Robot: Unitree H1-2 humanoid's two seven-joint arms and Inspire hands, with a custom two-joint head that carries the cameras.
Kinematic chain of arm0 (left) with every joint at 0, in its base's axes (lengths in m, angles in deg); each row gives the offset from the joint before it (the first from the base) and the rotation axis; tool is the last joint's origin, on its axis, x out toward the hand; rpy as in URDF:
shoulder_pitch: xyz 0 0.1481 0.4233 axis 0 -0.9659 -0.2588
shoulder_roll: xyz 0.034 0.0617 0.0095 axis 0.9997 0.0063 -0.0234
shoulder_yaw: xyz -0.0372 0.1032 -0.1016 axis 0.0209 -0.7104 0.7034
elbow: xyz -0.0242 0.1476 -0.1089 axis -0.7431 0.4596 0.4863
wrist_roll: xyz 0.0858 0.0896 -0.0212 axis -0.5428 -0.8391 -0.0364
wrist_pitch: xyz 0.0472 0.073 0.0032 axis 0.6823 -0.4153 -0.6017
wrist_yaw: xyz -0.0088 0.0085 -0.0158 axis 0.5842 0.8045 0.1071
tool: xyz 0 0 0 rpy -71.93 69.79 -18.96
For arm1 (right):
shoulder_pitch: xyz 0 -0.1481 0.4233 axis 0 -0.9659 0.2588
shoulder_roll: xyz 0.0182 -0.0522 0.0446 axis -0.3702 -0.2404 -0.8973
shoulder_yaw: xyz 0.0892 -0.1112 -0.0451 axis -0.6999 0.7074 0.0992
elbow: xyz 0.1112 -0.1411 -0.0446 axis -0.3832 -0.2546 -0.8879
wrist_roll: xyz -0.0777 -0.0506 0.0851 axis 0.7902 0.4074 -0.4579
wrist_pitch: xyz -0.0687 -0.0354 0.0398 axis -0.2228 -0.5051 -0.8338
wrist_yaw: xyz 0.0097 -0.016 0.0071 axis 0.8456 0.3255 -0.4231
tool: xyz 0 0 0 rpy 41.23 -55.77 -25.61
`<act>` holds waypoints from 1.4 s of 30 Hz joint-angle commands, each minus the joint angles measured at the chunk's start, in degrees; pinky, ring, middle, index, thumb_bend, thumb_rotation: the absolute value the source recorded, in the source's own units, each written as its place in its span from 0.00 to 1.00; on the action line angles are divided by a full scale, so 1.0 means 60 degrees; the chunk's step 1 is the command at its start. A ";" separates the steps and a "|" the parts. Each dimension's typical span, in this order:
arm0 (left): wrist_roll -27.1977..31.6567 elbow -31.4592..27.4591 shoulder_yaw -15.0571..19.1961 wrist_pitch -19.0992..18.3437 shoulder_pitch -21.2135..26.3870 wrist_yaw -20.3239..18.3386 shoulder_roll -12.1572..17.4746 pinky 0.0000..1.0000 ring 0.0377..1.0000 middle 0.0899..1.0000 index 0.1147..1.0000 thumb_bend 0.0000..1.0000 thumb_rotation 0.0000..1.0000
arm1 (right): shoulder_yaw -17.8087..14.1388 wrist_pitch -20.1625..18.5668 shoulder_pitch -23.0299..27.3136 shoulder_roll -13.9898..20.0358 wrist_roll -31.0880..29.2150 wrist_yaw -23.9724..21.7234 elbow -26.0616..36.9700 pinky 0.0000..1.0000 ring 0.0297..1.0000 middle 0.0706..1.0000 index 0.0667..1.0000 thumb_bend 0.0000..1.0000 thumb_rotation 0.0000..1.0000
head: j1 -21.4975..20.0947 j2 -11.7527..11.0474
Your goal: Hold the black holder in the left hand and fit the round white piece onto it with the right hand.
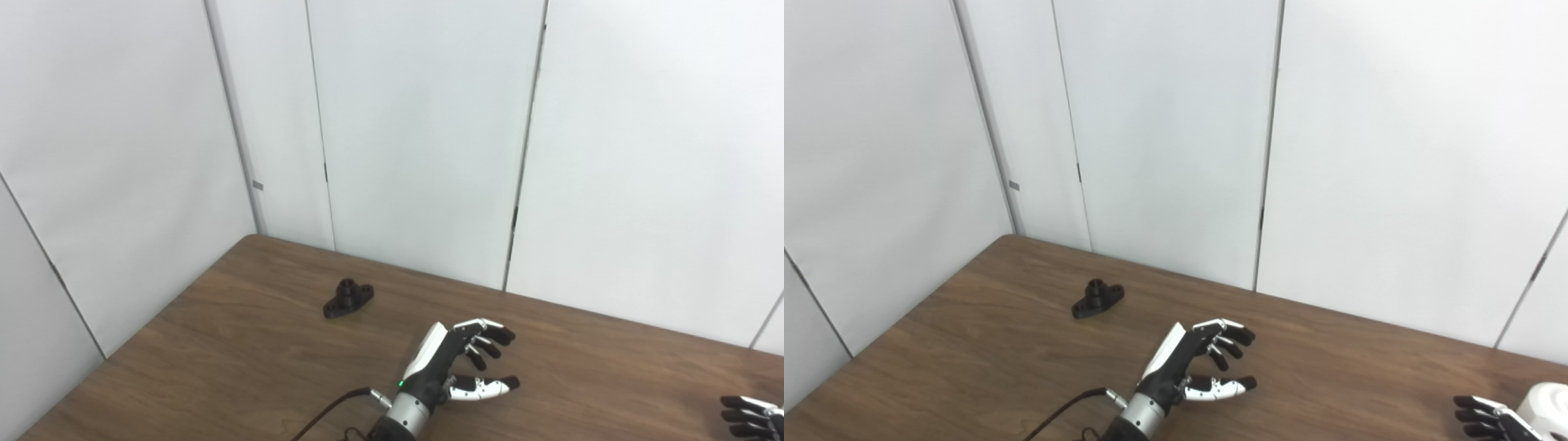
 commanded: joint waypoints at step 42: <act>-0.1183 -0.1553 0.2002 -0.1362 0.0524 0.1332 0.2085 0.66 0.79 0.78 0.61 0.78 0.17 | -0.0252 0.0527 0.0362 0.0273 -0.0393 -0.0266 0.0431 0.57 0.61 0.63 0.66 0.63 0.00 | 0.0321 0.0257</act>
